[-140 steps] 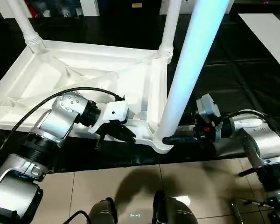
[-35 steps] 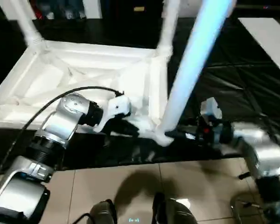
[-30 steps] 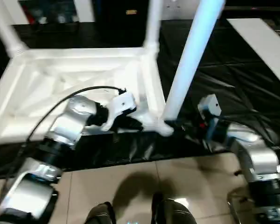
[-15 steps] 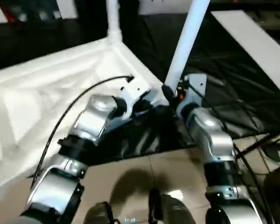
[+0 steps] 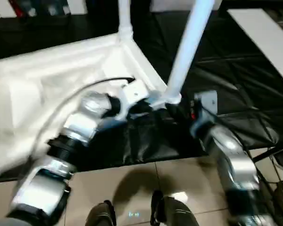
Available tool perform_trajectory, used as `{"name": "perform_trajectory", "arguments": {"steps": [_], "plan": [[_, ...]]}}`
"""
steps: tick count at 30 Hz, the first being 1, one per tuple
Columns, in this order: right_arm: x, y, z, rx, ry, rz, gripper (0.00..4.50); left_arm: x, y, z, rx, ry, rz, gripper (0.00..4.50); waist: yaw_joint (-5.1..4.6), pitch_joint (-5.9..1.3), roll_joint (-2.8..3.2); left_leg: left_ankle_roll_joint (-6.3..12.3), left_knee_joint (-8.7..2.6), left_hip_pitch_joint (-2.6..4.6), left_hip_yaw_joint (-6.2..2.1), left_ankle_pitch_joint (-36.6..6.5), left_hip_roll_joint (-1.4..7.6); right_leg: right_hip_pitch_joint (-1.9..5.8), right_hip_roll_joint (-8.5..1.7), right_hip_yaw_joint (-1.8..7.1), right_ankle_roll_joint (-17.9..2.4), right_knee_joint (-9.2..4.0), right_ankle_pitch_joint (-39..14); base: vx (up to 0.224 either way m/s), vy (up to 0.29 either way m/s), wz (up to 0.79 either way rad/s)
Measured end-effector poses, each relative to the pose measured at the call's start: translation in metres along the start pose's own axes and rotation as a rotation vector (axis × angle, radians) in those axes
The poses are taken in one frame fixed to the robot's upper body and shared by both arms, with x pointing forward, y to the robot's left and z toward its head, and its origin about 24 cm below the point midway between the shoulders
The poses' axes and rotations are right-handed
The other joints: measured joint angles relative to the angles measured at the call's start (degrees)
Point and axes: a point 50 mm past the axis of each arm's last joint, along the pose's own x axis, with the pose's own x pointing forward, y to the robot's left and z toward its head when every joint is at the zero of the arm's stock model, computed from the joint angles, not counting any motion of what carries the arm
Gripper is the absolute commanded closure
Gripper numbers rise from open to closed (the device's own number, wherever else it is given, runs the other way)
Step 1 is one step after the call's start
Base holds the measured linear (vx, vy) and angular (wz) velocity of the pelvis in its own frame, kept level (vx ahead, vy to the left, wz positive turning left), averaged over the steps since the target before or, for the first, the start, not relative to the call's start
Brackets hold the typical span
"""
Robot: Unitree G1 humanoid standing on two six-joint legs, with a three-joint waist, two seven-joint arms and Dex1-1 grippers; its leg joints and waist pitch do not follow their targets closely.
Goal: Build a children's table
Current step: Rotate leg to tighten
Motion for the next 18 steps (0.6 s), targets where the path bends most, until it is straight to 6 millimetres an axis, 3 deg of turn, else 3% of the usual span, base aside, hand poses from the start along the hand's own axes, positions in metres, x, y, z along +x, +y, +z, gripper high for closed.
{"name": "perform_trajectory", "arguments": {"steps": [2,4,6,10,14,18], "plan": [[-0.008,0.0,-0.001,-0.002,-0.003,0.015,0.67,0.0,0.003,0.0,0.043,0.012,0.007,4.5,0.02,0.01,0.02,0.0,0.08,0.0,0.04,0.0,-0.01,0.0,-0.02,0.03,-0.1,-0.03,0.0,0.0,0.0,0.0],[-0.019,0.005,-0.002,0.008,-0.014,0.053,0.38,0.002,0.006,-0.001,0.093,0.016,0.031,3.96,0.35,0.02,0.04,-0.01,0.11,0.0,0.04,0.0,0.0,0.07,-0.01,0.01,0.0,-0.17,0.1,0.0,0.0,0.0],[-0.026,0.007,-0.003,0.017,-0.019,0.052,0.29,0.0,0.009,-0.003,0.108,0.014,0.057,3.96,0.07,0.05,0.09,-0.01,0.12,-0.04,0.11,0.0,0.0,0.07,-0.01,0.04,0.3,-0.23,0.0,0.0,0.0,0.0],[-0.029,0.008,-0.004,0.023,-0.02,0.043,0.0,-0.006,0.013,0.001,0.104,-0.038,0.079,3.53,-0.16,0.06,0.11,-0.34,0.11,0.03,0.14,-0.2,0.02,0.17,-0.01,0.03,0.3,-0.25,0.1,0.0,0.0,0.0],[-0.035,0.013,-0.001,0.043,-0.044,0.056,0.0,-0.016,0.011,0.005,0.048,-0.131,0.071,3.28,-0.09,0.07,0.13,-0.37,0.08,0.04,0.13,-0.2,0.06,0.2,0.0,0.0,0.3,-0.28,0.1,0.0,0.0,0.0],[-0.035,0.018,-0.001,0.055,-0.049,0.099,0.0,-0.024,0.006,-0.005,-0.001,-0.117,0.03,2.89,-0.25,0.07,0.13,-0.24,0.09,0.0,0.19,-0.1,0.07,0.18,-0.01,0.03,0.3,-0.33,0.1,0.0,0.0,0.0]]}}
